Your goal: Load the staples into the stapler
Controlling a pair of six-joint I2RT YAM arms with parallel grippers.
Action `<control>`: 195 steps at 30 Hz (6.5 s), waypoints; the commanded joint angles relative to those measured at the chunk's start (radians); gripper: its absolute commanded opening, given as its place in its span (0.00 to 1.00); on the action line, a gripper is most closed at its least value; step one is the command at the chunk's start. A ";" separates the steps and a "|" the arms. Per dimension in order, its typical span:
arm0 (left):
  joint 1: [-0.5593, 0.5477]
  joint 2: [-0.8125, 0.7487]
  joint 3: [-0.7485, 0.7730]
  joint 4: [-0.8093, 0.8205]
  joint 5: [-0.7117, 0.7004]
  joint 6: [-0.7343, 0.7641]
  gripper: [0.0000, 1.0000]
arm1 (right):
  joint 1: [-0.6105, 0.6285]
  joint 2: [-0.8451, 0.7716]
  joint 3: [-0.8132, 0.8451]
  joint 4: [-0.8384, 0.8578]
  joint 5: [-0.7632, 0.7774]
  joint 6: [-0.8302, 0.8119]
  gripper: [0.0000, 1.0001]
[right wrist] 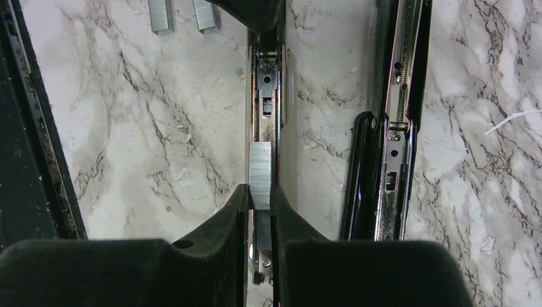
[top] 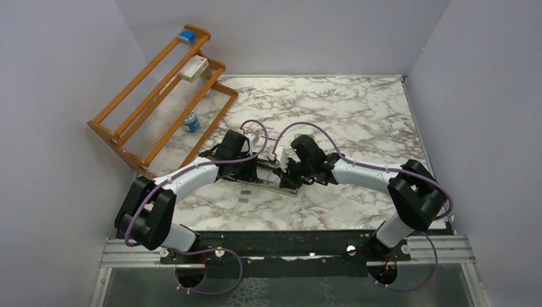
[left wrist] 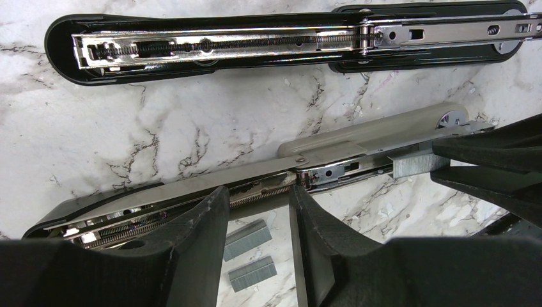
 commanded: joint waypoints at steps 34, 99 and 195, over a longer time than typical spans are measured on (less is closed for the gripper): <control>-0.003 0.029 0.005 -0.025 -0.016 0.014 0.43 | 0.006 0.009 0.011 -0.011 0.023 -0.012 0.01; -0.004 0.032 0.006 -0.025 -0.015 0.016 0.43 | 0.006 0.045 0.082 -0.132 0.040 -0.014 0.02; -0.003 0.041 0.009 -0.028 -0.016 0.018 0.43 | -0.007 0.065 0.166 -0.239 0.005 -0.044 0.02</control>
